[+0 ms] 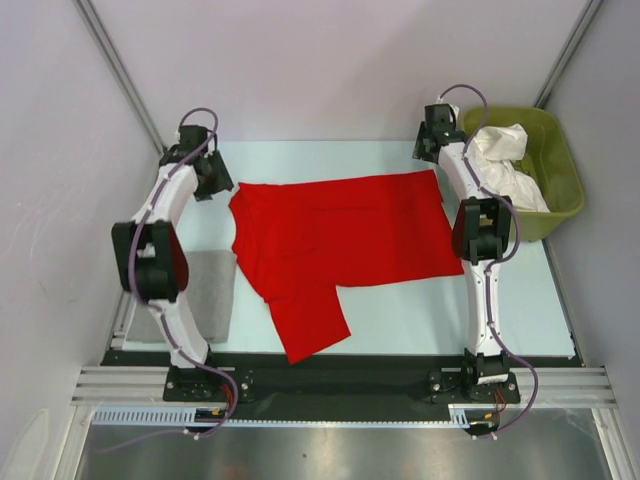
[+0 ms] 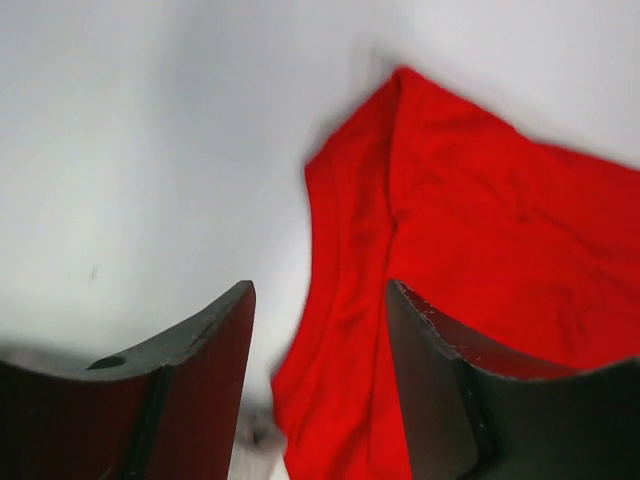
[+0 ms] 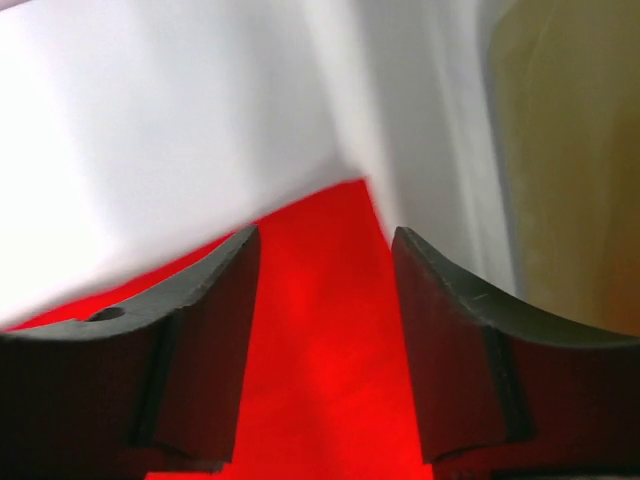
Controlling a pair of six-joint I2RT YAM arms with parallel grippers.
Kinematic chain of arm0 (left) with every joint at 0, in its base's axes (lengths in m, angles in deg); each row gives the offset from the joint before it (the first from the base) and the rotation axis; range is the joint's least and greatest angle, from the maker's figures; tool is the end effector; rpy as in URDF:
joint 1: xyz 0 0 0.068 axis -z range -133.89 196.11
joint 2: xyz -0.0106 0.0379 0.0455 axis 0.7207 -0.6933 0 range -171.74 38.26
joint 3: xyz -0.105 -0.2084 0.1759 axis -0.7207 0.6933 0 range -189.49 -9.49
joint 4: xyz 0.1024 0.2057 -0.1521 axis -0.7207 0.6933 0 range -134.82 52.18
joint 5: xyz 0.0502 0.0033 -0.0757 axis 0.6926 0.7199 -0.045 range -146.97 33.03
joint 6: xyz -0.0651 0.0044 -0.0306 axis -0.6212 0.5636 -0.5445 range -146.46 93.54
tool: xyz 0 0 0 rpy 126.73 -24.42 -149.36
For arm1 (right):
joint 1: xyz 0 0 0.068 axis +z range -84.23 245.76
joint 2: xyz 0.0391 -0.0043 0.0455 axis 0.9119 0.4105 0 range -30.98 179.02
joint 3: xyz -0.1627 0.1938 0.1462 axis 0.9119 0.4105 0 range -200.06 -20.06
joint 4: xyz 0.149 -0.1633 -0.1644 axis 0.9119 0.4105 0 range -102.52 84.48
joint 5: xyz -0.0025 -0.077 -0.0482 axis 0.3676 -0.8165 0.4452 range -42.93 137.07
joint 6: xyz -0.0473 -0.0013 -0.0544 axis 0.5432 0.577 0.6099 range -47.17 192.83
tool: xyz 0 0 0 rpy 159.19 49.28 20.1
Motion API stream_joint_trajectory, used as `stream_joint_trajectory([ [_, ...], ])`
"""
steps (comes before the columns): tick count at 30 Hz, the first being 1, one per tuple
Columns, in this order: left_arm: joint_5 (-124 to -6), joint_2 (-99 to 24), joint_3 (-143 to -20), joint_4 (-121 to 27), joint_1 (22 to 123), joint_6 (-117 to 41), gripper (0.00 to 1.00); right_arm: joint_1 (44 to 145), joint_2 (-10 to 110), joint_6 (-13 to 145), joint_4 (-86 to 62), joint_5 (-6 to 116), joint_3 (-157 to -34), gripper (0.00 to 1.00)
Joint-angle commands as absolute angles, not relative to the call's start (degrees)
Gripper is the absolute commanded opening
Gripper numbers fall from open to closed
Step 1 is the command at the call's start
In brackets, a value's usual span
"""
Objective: Fold and stack the t-shirts
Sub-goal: Fold the tshirt
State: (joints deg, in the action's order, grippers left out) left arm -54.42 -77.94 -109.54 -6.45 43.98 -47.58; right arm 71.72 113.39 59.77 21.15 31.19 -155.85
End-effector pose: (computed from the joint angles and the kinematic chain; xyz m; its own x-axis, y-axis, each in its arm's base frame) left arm 0.4888 0.0209 0.2449 -0.7365 -0.3876 -0.5544 -0.3520 0.9195 -0.1753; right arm 0.6123 0.0475 0.2112 -0.6285 0.1529 -0.7626 0.2500 0.9682 -0.0120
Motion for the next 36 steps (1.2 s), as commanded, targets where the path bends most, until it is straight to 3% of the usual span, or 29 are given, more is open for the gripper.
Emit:
stream_joint_trajectory([
  [1, -49.15, -61.87, -100.14, -5.10, 49.96, -49.21, 0.60, 75.78, 102.98, 59.12, 25.09, 28.88, -155.60, 0.61],
  [5, -52.82, -46.58, -79.78, -5.01, 56.29, -55.45, 0.58, 80.61, 95.42, 57.02, 26.07, 32.37, -145.08, 0.65],
  [10, -59.86, -29.69, -63.13, -5.10, 64.55, -62.05, 0.51, 87.28, 83.40, 56.21, 24.23, 37.75, -130.57, 0.68],
  [18, -64.97, -16.76, -44.75, -8.78, 74.04, -65.82, 0.60, 91.25, 66.94, 50.42, 19.12, 46.54, -104.02, 0.69],
  [24, -63.49, -20.79, -39.02, -13.98, 78.62, -73.11, 0.46, 90.90, 57.89, 49.19, 19.56, 45.84, -93.55, 0.69],
  [36, -53.72, -36.17, -46.23, -10.20, 86.19, -83.05, 0.41, 87.83, 47.77, 46.46, 22.81, 42.59, -85.64, 0.69],
])
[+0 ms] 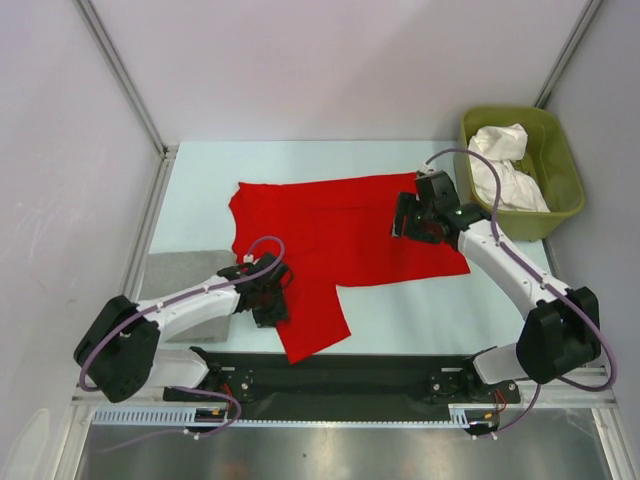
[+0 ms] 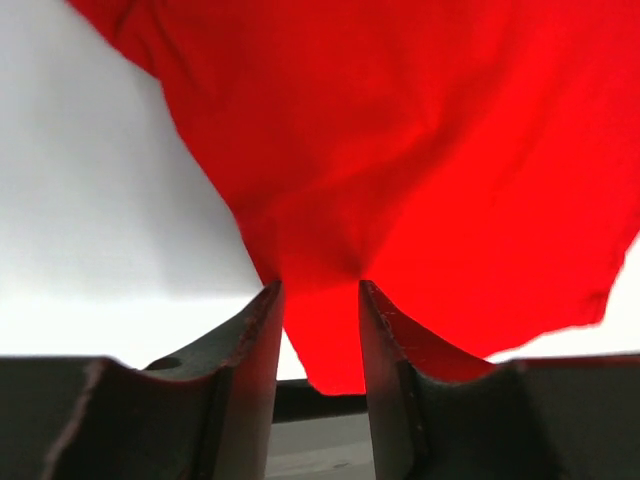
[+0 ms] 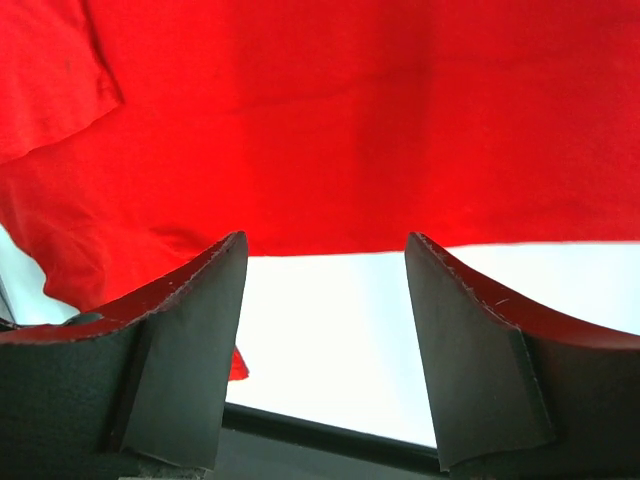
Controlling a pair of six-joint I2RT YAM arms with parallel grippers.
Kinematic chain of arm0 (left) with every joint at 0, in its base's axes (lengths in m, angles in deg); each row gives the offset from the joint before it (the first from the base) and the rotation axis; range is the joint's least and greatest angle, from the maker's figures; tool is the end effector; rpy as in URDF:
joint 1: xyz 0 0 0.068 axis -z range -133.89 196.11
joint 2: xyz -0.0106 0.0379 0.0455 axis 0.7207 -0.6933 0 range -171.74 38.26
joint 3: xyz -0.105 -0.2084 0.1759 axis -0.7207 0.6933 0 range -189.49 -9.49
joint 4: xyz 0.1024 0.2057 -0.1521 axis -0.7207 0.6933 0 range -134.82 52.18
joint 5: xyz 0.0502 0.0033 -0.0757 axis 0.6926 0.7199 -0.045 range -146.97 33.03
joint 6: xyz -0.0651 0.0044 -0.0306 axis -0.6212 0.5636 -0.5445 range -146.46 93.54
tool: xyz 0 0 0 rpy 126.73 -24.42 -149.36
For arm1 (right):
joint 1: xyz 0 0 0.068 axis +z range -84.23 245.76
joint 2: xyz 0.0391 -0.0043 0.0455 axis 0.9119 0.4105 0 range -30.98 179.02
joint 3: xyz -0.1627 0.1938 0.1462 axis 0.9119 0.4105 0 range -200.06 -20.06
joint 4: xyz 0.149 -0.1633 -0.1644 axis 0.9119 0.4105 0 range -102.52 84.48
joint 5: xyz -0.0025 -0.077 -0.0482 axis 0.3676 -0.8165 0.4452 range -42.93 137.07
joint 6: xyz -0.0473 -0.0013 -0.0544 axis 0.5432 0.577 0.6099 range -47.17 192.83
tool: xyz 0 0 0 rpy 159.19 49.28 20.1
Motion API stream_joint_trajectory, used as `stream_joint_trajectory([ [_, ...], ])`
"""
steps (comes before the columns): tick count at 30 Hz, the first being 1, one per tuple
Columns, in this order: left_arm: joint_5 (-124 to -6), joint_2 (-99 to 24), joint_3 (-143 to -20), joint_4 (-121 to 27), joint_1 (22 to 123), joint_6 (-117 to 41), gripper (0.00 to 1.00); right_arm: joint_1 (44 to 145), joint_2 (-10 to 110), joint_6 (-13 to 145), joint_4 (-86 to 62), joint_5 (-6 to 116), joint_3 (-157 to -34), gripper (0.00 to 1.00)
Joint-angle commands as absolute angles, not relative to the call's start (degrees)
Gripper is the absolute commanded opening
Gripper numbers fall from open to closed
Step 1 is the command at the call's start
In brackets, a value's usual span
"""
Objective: Fold and stack the t-shirts
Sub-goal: Fold the tshirt
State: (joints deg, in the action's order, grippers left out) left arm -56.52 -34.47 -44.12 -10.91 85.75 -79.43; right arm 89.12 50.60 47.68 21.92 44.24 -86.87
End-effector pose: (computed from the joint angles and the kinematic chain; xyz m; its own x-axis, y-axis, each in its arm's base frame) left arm 0.1686 -0.1390 0.1445 -0.9489 -0.2506 -0.1919 -0.2017 0.9491 -0.2420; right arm 0.3061 0.1290 0.2851 -0.7849 0.1233 -0.6072 -0.0363 0.9692 0.2438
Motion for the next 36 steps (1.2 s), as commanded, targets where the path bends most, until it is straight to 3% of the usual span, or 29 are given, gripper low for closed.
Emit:
stream_joint_trajectory([
  [1, -53.54, -36.53, -46.40, -8.63, 86.10, -83.67, 0.40, 86.69, 46.81, 46.37, 23.51, 42.68, -85.28, 0.69],
  [14, -49.94, -32.75, -47.90, -0.97, 86.54, -85.61, 0.45, 79.21, 41.61, 47.69, 23.17, 46.54, -77.90, 0.69],
  [21, -52.31, -38.54, -46.76, -5.00, 87.15, -85.17, 0.44, 78.34, 41.53, 47.78, 23.25, 46.54, -77.37, 0.70],
  [31, -53.80, -42.06, -44.38, -7.91, 87.24, -85.26, 0.38, 77.37, 38.72, 47.78, 23.60, 48.11, -73.76, 0.70],
  [36, -52.93, -45.05, -45.78, -7.74, 87.24, -83.68, 0.26, 77.28, 38.71, 47.69, 23.69, 48.65, -73.94, 0.70],
])
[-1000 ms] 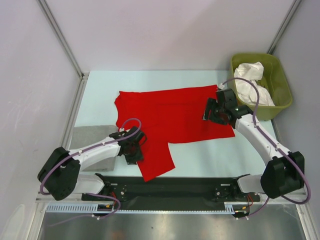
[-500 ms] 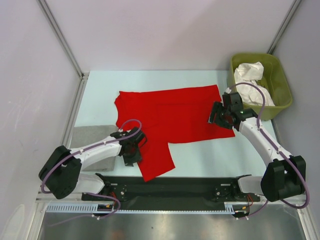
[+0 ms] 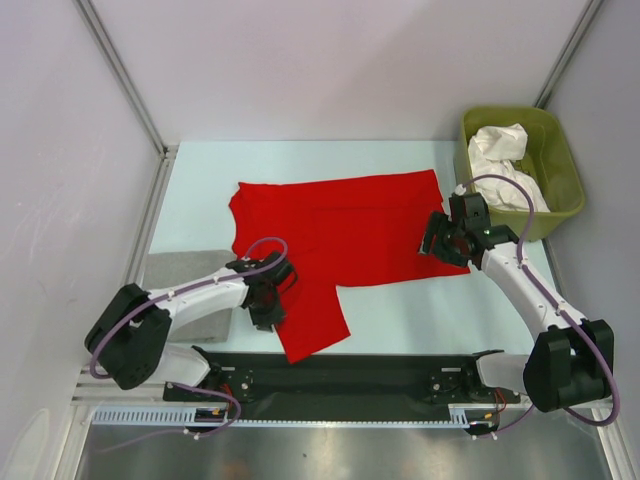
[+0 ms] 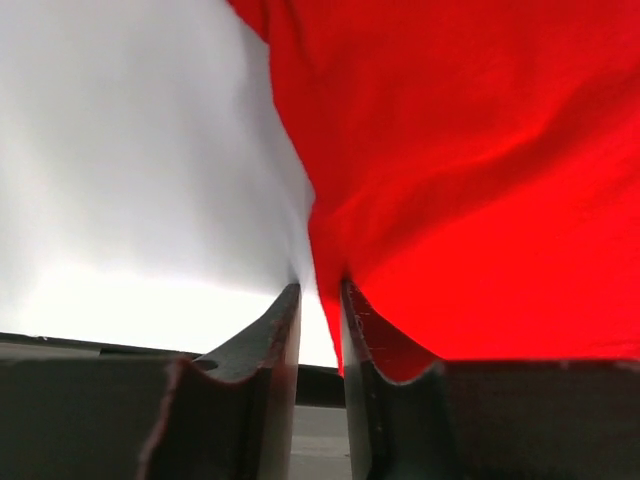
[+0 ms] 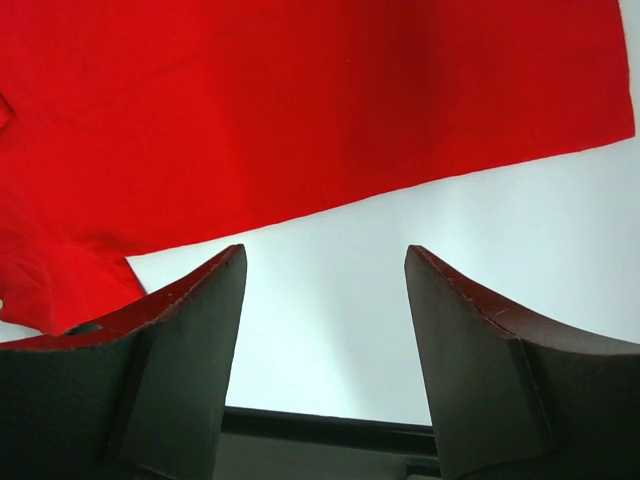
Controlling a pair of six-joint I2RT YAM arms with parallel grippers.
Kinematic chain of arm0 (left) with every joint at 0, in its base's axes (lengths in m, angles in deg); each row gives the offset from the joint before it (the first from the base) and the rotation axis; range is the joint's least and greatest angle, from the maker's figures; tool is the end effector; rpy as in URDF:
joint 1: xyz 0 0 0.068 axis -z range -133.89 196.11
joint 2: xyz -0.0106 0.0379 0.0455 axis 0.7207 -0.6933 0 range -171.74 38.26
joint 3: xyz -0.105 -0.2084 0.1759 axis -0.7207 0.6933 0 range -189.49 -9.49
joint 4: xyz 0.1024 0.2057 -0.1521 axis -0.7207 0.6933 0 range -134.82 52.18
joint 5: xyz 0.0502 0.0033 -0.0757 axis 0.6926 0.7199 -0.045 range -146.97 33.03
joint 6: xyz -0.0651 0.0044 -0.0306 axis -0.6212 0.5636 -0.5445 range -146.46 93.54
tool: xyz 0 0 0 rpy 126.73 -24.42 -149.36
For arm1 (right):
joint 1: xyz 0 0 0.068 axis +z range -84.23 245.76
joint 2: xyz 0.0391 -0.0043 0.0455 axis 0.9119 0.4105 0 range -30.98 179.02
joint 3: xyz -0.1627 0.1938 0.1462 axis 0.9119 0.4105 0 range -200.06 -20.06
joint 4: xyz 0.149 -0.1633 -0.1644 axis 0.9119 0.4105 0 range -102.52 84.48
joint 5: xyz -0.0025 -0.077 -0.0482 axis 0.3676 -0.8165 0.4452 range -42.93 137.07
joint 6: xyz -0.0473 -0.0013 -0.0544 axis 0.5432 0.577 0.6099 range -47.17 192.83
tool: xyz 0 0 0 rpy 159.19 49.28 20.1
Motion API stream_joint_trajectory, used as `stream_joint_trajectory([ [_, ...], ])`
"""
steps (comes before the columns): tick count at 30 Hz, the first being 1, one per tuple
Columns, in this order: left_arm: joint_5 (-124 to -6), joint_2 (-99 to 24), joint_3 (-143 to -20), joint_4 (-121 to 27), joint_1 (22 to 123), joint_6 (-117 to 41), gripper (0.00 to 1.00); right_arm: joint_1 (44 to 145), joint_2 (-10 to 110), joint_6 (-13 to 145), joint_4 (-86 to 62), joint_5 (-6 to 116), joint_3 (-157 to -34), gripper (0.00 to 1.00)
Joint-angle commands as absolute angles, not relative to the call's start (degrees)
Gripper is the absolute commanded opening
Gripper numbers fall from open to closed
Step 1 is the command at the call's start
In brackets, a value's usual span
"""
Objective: Fold and stack the t-shirts
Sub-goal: Fold the tshirt
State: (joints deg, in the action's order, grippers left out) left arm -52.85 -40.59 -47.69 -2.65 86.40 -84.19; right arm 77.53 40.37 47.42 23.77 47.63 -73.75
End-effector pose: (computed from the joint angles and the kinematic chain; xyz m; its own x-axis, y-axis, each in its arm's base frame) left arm 0.1692 -0.1377 0.1360 -0.9436 -0.3057 -0.1270 -0.2992 0.9518 -0.0675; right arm 0.2677 0.0564 0.2529 -0.8049 0.2705 -0.5282 0.1503 0.9539 0.2596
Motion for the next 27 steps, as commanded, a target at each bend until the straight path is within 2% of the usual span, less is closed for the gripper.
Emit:
stream_joint_trajectory([
  [1, -52.49, -45.49, -46.83, -7.65, 87.15, -83.41, 0.26, 77.28, 38.71, 47.69, 23.52, 48.74, -73.85, 0.70],
  [4, -50.91, -47.42, -48.68, -7.65, 87.24, -82.62, 0.21, 77.02, 39.15, 47.95, 22.90, 48.92, -73.33, 0.70],
  [6, -50.73, -48.83, -49.48, -7.73, 87.24, -81.75, 0.13, 76.84, 39.50, 47.78, 22.20, 49.01, -72.54, 0.70],
  [7, -50.73, -48.92, -50.09, -7.47, 87.15, -81.39, 0.06, 76.75, 39.42, 47.52, 21.76, 49.18, -72.01, 0.70],
  [9, -49.77, -48.31, -50.53, -6.51, 87.24, -80.86, 0.01, 76.58, 39.24, 46.64, 20.53, 49.36, -70.35, 0.70],
  [16, -47.74, -36.21, -52.38, -3.78, 87.24, -77.53, 0.00, 75.00, 39.24, 44.79, 19.30, 49.19, -68.49, 0.70],
  [21, -50.99, -33.72, -53.96, -4.21, 87.24, -74.10, 0.00, 70.35, 40.65, 38.83, 17.37, 44.44, -66.65, 0.67],
  [23, -52.83, -34.07, -55.10, -5.18, 87.24, -72.70, 0.00, 67.89, 41.08, 35.50, 15.53, 43.39, -64.90, 0.63],
  [25, -54.15, -34.25, -56.33, -5.88, 87.42, -70.94, 0.00, 66.30, 41.00, 32.76, 11.31, 42.24, -62.70, 0.53],
  [27, -54.60, -34.16, -57.04, -6.94, 87.33, -69.88, 0.00, 63.33, 41.35, 28.37, 6.85, 41.89, -59.63, 0.49],
])
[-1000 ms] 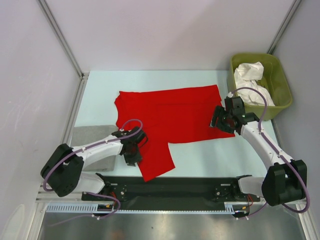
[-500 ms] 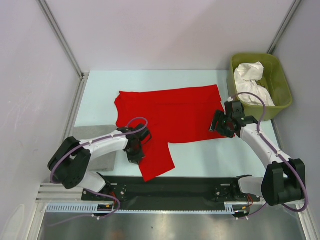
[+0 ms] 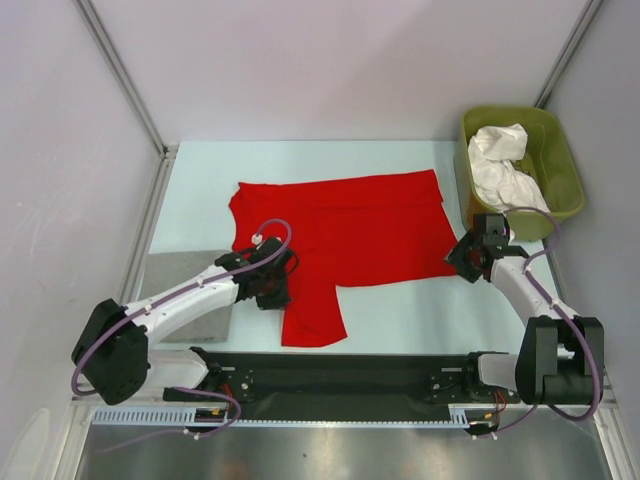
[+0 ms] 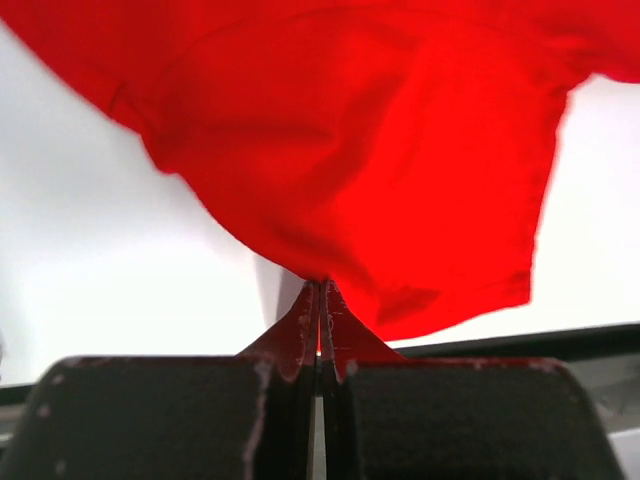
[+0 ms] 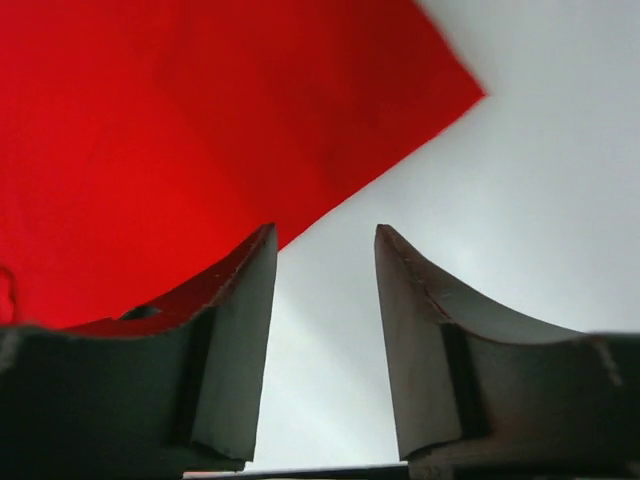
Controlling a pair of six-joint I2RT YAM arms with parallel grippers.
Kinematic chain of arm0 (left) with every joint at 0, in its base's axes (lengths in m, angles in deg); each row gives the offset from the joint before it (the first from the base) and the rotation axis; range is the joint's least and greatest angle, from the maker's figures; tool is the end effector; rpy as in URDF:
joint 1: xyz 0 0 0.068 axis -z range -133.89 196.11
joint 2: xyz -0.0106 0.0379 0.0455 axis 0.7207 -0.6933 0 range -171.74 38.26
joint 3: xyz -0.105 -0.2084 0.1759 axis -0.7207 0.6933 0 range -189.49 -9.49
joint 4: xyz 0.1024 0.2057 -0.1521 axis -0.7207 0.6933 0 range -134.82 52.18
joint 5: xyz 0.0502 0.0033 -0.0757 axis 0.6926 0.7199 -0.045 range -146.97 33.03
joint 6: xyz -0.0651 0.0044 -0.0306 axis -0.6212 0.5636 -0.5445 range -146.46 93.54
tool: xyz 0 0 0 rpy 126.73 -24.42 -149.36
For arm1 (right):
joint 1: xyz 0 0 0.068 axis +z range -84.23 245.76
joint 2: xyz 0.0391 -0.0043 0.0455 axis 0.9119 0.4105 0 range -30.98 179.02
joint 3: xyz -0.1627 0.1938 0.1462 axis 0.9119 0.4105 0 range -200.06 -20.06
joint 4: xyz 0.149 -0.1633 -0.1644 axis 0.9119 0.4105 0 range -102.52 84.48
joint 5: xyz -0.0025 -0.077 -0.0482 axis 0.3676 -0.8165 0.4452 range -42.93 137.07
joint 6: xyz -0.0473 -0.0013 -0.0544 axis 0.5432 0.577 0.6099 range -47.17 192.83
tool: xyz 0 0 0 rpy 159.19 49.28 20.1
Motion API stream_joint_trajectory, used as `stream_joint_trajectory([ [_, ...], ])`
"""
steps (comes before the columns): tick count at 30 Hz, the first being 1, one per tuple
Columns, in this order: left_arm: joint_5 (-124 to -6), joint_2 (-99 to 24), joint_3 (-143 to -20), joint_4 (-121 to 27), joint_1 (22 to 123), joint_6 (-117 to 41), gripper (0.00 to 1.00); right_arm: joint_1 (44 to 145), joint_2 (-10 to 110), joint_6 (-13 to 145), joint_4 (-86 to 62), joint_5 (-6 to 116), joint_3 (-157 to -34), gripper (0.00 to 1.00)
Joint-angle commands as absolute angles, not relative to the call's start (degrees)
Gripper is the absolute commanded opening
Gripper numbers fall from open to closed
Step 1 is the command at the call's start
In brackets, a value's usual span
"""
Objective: Fold and stack the t-shirts
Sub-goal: Fold the tshirt
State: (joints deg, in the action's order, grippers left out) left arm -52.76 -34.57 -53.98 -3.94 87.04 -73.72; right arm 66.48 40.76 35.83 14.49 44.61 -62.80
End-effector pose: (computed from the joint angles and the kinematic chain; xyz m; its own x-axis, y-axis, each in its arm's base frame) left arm 0.1848 -0.1544 0.1896 -0.9448 -0.1502 -0.2911 -0.0888 0.9728 -0.2139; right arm 0.2620 0.0007 0.1989 -0.6553 0.5930 -0.4679 0.5081 0.8044 0.3080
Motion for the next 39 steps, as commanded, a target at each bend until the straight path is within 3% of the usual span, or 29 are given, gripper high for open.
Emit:
stream_joint_trajectory([
  [1, -54.95, -34.07, -57.82, -7.29, 87.42, -68.66, 0.00, 63.13, 41.70, 27.40, 5.77, 40.75, -59.18, 0.47],
  [8, -55.56, -31.79, -59.94, -8.26, 87.24, -64.79, 0.00, 62.78, 45.13, 25.90, -0.21, 33.89, -57.77, 0.42],
  [11, -55.30, -30.47, -60.38, -8.26, 87.33, -63.73, 0.00, 62.60, 45.13, 24.14, 0.13, 32.22, -56.80, 0.34],
  [28, -55.21, -28.36, -60.91, -8.61, 87.24, -61.26, 0.00, 62.69, 48.55, 25.72, -0.04, 27.82, -54.08, 0.43],
  [35, -55.21, -27.13, -60.64, -8.53, 87.24, -60.82, 0.00, 63.39, 52.42, 26.16, -1.10, 27.82, -56.36, 0.43],
  [39, -54.69, -26.08, -60.64, -8.52, 87.07, -60.39, 0.00, 64.18, 52.08, 23.88, 1.54, 27.82, -57.42, 0.36],
])
